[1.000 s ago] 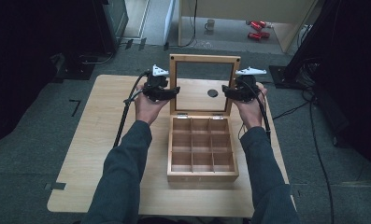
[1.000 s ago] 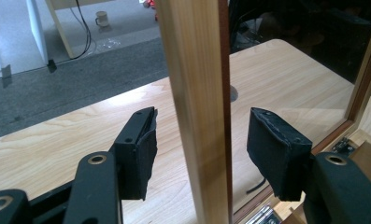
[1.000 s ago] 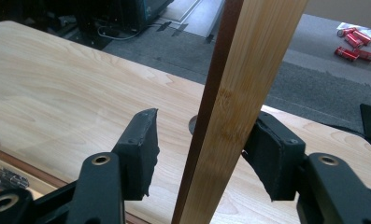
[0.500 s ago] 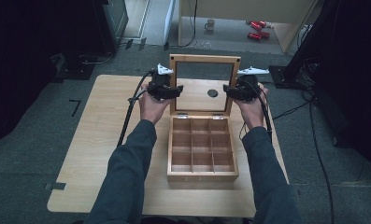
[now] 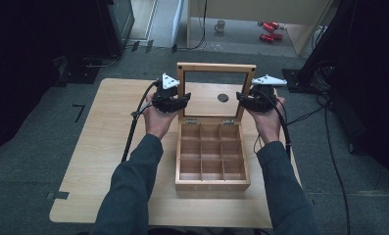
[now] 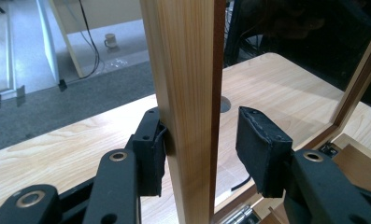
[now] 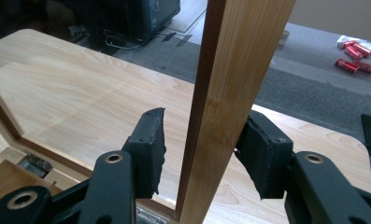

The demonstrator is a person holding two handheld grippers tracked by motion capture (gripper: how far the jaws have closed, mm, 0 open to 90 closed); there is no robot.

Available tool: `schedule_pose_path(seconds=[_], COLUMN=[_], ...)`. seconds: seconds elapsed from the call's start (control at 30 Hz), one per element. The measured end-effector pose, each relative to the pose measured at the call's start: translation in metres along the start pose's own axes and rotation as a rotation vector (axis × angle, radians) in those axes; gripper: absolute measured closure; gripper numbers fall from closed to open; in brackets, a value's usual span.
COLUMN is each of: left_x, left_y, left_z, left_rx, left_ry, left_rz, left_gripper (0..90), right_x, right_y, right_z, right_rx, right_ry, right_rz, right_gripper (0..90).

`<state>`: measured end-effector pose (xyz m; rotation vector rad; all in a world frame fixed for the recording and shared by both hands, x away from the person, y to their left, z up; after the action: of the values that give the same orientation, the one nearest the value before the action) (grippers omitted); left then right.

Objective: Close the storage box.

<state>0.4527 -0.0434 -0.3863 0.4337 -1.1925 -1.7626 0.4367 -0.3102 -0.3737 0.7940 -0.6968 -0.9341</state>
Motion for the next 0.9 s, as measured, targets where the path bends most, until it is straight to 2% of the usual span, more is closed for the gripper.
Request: schedule_pose_path(seconds=[0.13, 0.23, 0.37, 0.4, 0.5, 0.67, 0.73, 0.9], left_x=[0.003, 0.007, 0.008, 0.009, 0.010, 0.011, 0.012, 0.014], left_y=[-0.004, -0.007, -0.009, -0.010, -0.012, -0.014, -0.014, -0.017], left_z=[0.006, 0.012, 0.016, 0.017, 0.019, 0.022, 0.023, 0.026], left_rx=[0.015, 0.024, 0.025, 0.026, 0.029, 0.029, 0.029, 0.028], left_ry=[-0.001, 0.003, -0.003, -0.002, -0.005, -0.008, -0.009, -0.012], left_rz=[-0.010, -0.047, -0.061, -0.062, -0.065, -0.071, -0.078, -0.090], left_gripper=[54.0, 54.5, 55.4, 55.6, 55.6, 55.9, 55.9, 55.4], right_x=[-0.003, -0.005, -0.007, -0.008, -0.008, -0.007, -0.006, -0.007], right_y=[-0.003, -0.007, -0.006, -0.005, -0.005, -0.007, -0.009, -0.010], right_z=[0.007, 0.018, 0.031, 0.039, 0.048, 0.059, 0.066, 0.071], right_rx=[0.017, 0.050, 0.073, 0.079, 0.079, 0.084, 0.091, 0.090], right_ry=[0.001, 0.004, -0.003, -0.020, -0.043, -0.050, -0.050, -0.056], right_rz=[0.005, 0.004, 0.009, 0.030, 0.065, 0.062, 0.060, 0.075], right_gripper=[52.7, 54.1, 53.8, 54.2, 55.9, 60.5, 64.9, 72.3])
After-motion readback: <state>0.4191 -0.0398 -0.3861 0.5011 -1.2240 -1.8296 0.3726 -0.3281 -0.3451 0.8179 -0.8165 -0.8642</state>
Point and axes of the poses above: each handheld gripper's, and its own axes: z roughly backward along the jaws, y roughly out of its top, x roughly to its right, the point moved 4 cm from there along -z, roughly forward along the jaws, and after that the axes turned 12 degrees about z, right-handed, at the moved point
